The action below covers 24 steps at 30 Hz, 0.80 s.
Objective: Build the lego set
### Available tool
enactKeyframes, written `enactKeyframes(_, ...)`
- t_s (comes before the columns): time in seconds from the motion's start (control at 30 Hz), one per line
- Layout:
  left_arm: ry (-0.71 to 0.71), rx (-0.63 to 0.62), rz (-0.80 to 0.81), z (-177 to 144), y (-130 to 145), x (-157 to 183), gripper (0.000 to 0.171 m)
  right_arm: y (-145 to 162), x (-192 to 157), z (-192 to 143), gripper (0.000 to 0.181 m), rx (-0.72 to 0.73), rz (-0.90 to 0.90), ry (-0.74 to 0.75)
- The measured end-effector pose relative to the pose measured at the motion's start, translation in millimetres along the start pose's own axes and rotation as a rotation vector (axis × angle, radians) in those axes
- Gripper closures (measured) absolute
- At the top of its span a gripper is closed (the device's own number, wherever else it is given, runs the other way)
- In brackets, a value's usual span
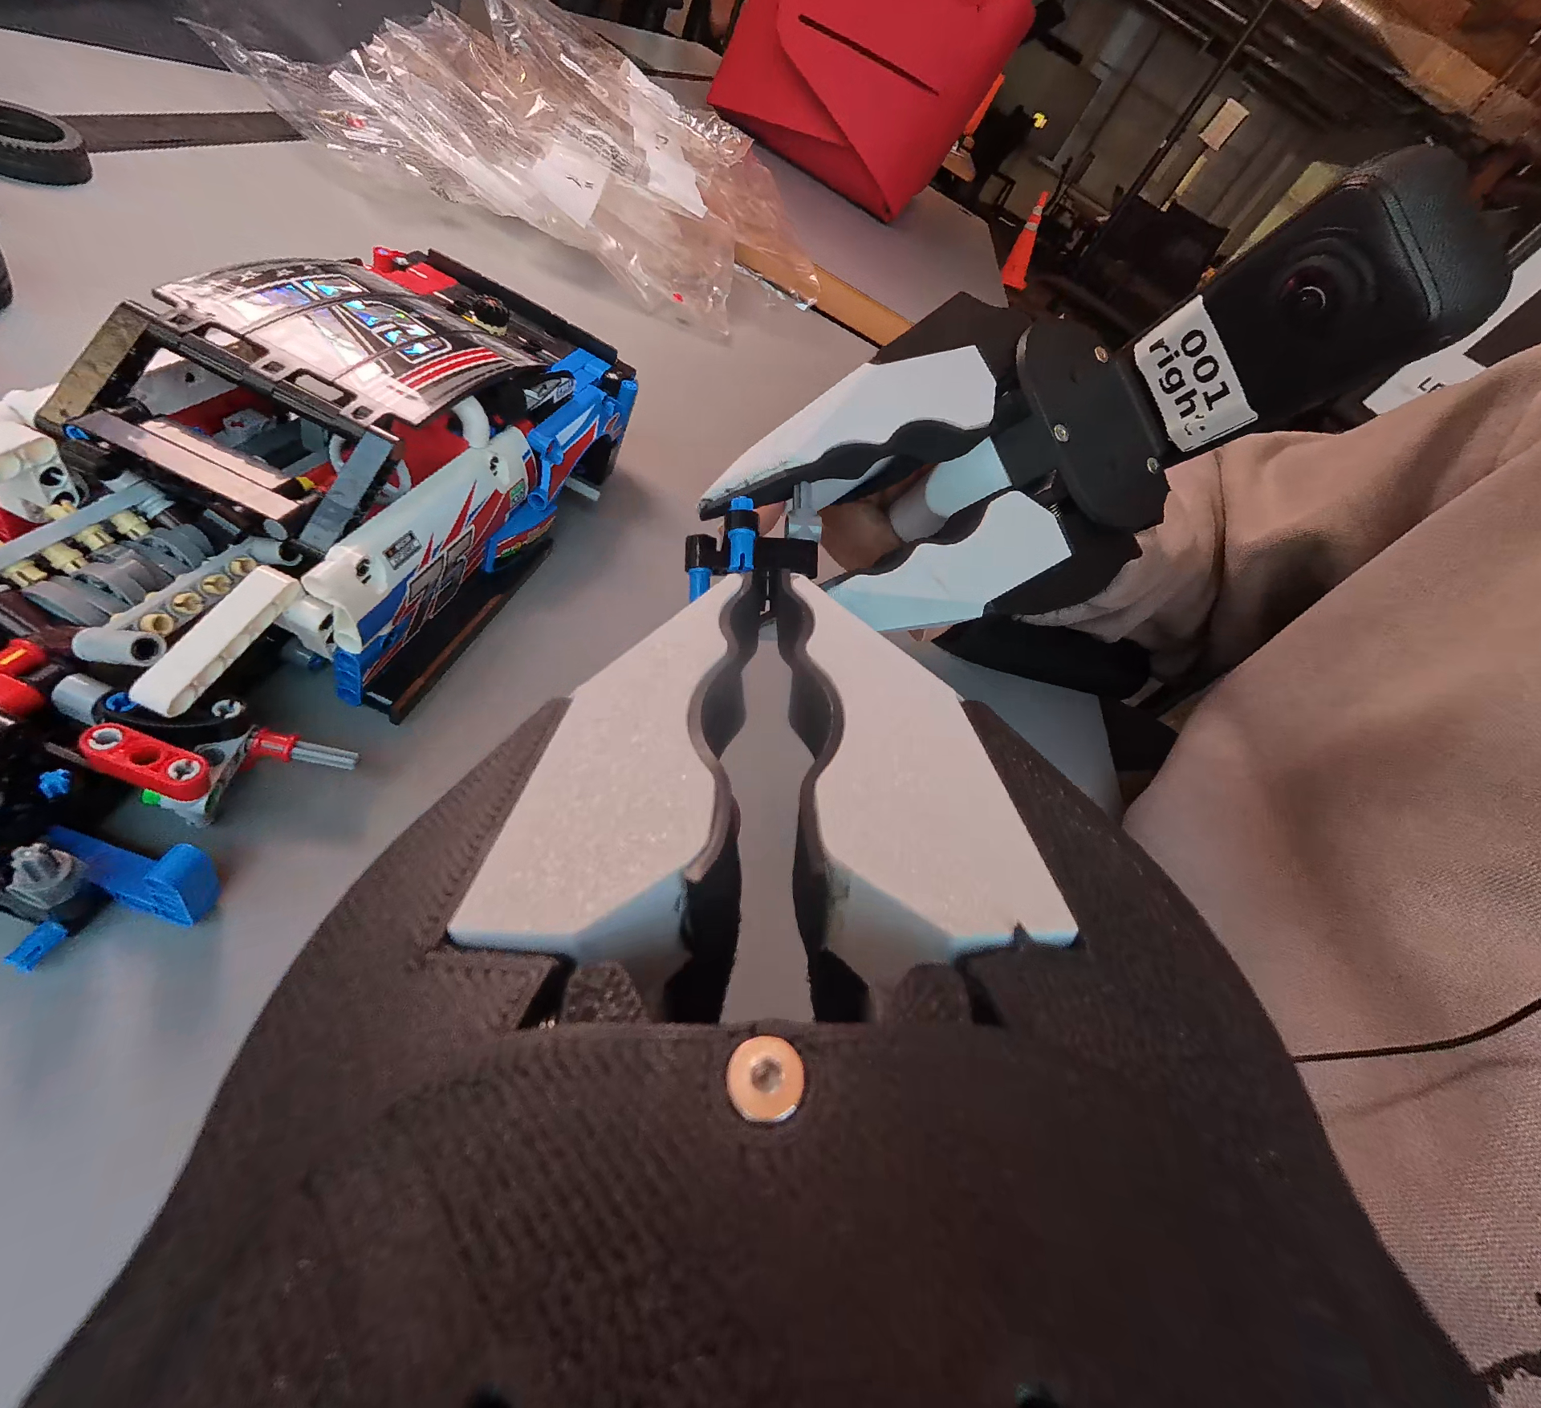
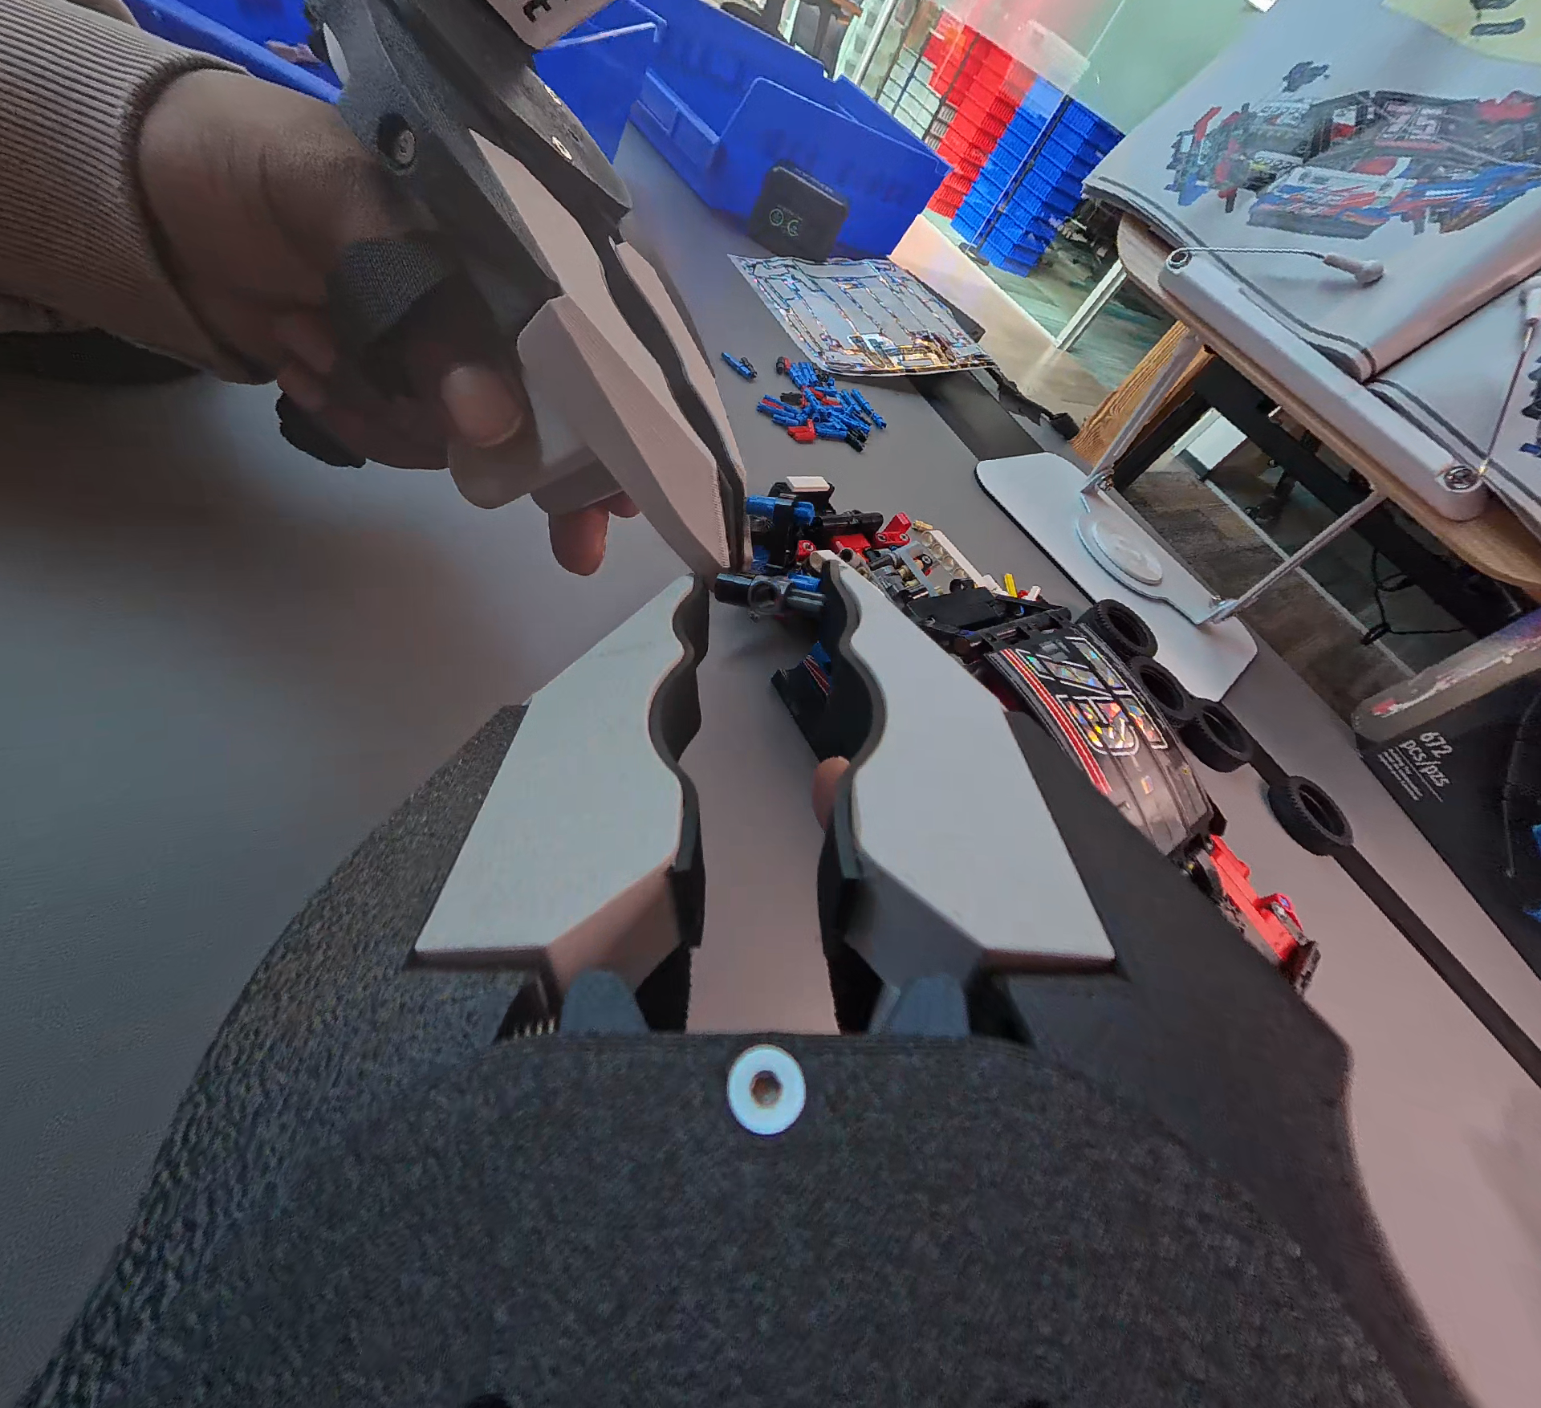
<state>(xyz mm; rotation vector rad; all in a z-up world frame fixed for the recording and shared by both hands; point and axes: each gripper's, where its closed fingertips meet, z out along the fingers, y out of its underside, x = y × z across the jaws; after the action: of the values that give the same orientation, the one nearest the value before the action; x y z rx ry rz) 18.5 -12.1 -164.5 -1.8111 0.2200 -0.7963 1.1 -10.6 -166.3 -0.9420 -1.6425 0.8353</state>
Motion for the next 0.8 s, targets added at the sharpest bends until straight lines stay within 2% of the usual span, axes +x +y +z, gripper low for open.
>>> enactKeyframes(0.27,0.025,-0.011,-0.019,0,4,-2,0.17,3,-2,1,0.157,-0.003,0.0,-0.017)
enactKeyframes(0.37,0.073,-0.005,-0.016,-2,-2,-1,0.169,0,-1,2,0.155,0.038,0.085,-0.061)
enactKeyframes(0.47,0.012,0.009,0.135,-9,-9,-4,0.169,-17,5,-7,0.143,0.178,0.264,-0.184)
enactKeyframes(0.53,-0.029,-0.026,0.205,-9,-5,-6,0.169,-14,12,-12,0.141,0.18,0.308,-0.219)
enactKeyframes(0.6,0.001,-0.04,0.186,-5,0,-2,0.169,-9,8,-14,0.145,0.17,0.246,-0.232)
enactKeyframes(0.7,-0.02,-0.105,0.217,-1,14,-6,0.169,-2,-9,-13,0.15,0.129,0.016,-0.227)
enactKeyframes(0.8,-0.014,-0.143,0.187,2,22,-6,0.169,12,-20,-7,0.159,0.046,-0.113,-0.218)
